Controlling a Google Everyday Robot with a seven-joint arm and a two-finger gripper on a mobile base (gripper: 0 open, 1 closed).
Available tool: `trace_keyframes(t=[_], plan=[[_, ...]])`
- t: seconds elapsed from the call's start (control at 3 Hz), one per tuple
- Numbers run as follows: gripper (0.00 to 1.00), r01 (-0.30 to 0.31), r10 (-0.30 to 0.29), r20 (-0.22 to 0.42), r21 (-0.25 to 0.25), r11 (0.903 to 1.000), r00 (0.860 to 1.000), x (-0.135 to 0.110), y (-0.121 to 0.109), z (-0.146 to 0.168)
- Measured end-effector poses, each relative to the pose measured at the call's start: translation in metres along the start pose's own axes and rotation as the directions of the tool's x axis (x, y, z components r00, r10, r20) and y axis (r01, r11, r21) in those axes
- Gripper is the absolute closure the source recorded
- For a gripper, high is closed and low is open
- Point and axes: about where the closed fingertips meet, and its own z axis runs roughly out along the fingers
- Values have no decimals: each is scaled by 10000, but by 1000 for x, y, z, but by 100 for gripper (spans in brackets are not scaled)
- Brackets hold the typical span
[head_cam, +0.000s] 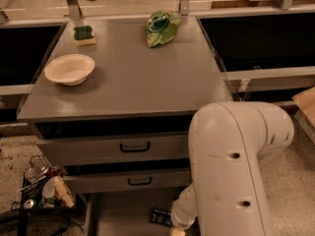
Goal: Pick rxbar blueberry from bottom drawer and place on counter
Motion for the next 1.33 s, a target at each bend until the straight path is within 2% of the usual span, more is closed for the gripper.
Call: trace_keyframes(t=[0.33,0.67,1.0,1.33], plan=[[0,-222,225,-97,270,9994,9997,8,-21,8],[0,-223,225,-98,225,9995,9997,7,-21,12],[0,-226,227,-100,72,9997,9997,4,-22,23],[0,-425,421,-100,-391,9983,9991,-2,-32,62]])
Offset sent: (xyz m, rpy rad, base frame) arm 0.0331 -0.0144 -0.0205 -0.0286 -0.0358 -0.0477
